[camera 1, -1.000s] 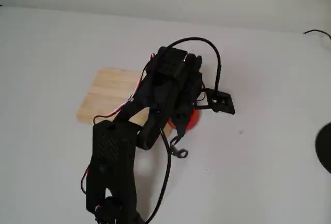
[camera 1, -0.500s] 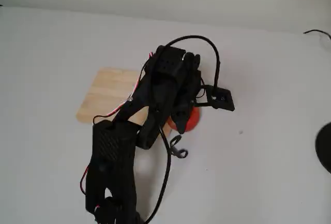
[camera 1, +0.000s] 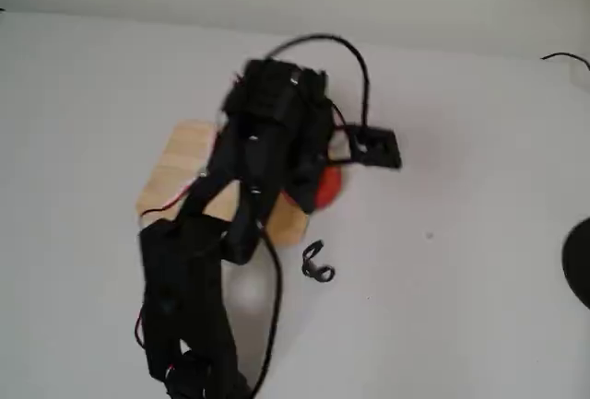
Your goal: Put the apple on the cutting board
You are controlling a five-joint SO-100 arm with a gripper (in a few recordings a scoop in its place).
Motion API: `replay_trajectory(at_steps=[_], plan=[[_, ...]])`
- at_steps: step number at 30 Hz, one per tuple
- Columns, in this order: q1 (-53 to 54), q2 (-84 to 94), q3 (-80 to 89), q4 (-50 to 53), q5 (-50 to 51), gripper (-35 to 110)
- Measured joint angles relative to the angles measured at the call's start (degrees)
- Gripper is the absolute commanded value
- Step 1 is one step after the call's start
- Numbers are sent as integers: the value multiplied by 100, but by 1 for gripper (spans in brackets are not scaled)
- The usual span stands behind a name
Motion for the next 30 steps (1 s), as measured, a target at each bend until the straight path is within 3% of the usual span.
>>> replay_trajectory(at_steps=[14,30], plan=[[-1925,149,0,-167,677,1],[-2593,-861,-35,-1099,1037,4]])
